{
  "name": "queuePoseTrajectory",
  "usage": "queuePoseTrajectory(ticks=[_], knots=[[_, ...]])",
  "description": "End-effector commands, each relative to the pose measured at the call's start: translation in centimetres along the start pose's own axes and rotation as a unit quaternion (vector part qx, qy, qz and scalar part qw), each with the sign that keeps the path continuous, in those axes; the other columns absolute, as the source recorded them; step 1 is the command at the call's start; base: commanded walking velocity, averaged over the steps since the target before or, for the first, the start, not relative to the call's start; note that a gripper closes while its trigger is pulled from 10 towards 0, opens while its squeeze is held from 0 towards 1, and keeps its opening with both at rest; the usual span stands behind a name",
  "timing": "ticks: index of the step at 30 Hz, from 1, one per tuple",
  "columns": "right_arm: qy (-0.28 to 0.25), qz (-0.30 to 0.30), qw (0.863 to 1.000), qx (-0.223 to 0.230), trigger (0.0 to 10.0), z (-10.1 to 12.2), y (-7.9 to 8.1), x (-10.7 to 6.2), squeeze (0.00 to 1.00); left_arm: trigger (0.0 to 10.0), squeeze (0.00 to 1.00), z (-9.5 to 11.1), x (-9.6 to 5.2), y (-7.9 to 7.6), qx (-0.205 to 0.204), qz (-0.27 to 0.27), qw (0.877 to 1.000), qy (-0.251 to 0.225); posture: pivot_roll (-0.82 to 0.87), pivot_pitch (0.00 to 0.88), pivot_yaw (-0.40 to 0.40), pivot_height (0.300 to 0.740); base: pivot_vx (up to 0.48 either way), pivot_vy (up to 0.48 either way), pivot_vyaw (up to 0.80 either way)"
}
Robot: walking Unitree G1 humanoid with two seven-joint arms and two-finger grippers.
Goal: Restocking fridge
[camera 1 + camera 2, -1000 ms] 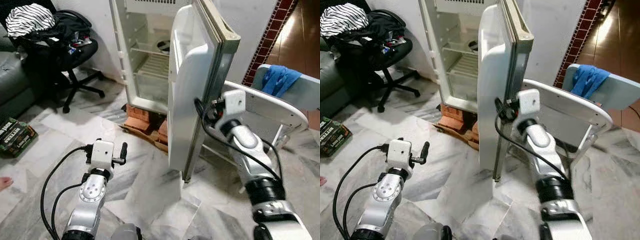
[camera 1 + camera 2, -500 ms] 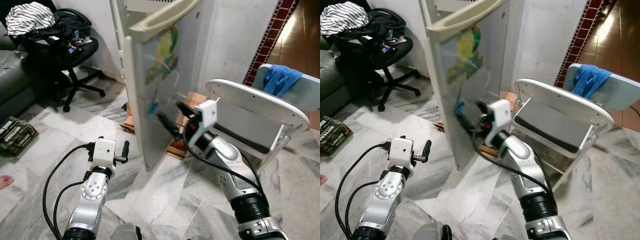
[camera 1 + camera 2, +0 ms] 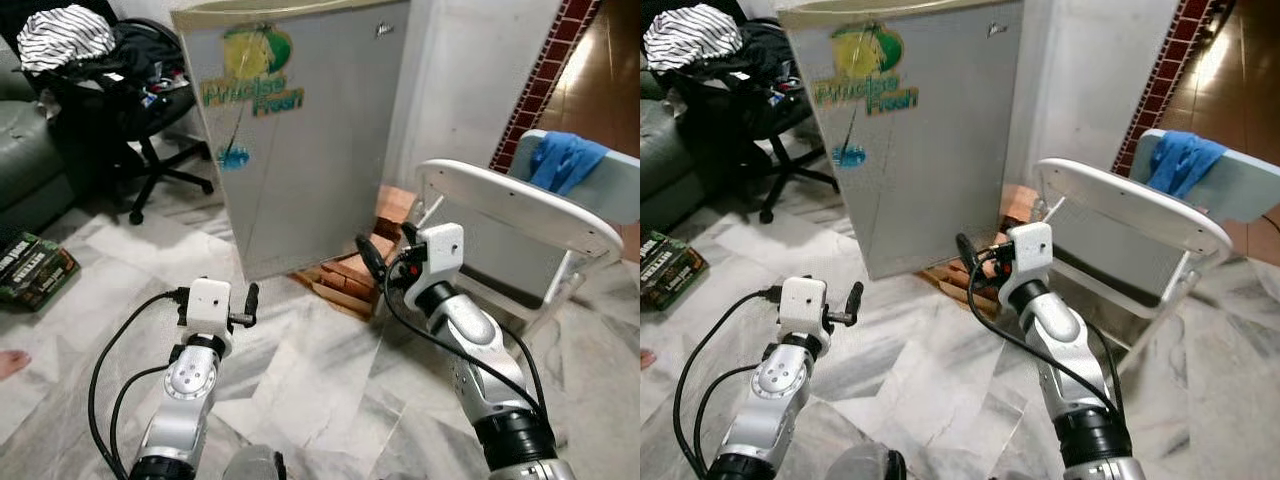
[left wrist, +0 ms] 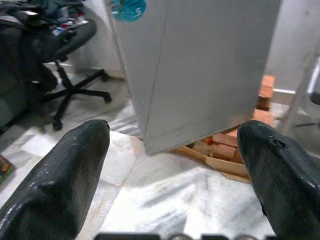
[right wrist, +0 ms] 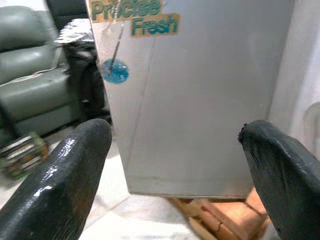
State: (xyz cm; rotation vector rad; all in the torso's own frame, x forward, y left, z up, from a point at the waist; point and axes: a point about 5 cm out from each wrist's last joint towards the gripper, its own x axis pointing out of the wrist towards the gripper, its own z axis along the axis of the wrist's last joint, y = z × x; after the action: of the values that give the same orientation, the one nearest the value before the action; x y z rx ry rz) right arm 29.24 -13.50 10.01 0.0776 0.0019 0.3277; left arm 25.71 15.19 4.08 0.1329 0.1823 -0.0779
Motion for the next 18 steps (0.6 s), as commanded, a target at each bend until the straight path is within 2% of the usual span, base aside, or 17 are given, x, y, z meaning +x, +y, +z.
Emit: queuePoseTrajectory(ticks=[1, 6, 8, 11, 18], knots=[[-0.006, -0.032, 0.999, -0.013, 10.0, -0.2, -0.5, -0.3, 0.0, 10.0, 0.0, 0.9, 0.1, 0.9, 0.011, 0.015, 1.0, -0.018, -0.01, 0.0, 0.054, 0.74, 0.0, 0.48, 0.0], [-0.002, -0.085, 0.996, -0.031, 10.0, -0.6, -1.7, -1.4, 0.0, 10.0, 0.0, 1.8, -0.1, 0.9, 0.02, 0.018, 0.999, -0.041, -0.02, 0.0, 0.072, 0.74, 0.0, 0.48, 0.0], [0.002, -0.133, 0.99, -0.035, 10.0, -1.1, -3.0, -2.7, 0.0, 10.0, 0.0, 1.8, -0.3, 0.2, 0.023, 0.004, 0.998, -0.052, -0.04, 0.0, 0.077, 0.74, 0.0, 0.48, -0.8], [0.005, -0.151, 0.988, -0.04, 10.0, -1.6, -3.6, -3.4, 0.0, 10.0, 0.0, 1.9, -0.3, -0.4, 0.059, -0.018, 0.996, -0.072, -0.04, 0.0, 0.077, 0.74, 0.0, 0.48, -0.8], [0.014, -0.194, 0.98, -0.051, 10.0, -2.7, -4.3, -4.8, 0.0, 10.0, 0.0, 2.4, 0.5, -0.9, 0.046, -0.032, 0.995, -0.081, -0.03, 0.0, 0.049, 0.74, 0.0, 0.48, -0.8]])
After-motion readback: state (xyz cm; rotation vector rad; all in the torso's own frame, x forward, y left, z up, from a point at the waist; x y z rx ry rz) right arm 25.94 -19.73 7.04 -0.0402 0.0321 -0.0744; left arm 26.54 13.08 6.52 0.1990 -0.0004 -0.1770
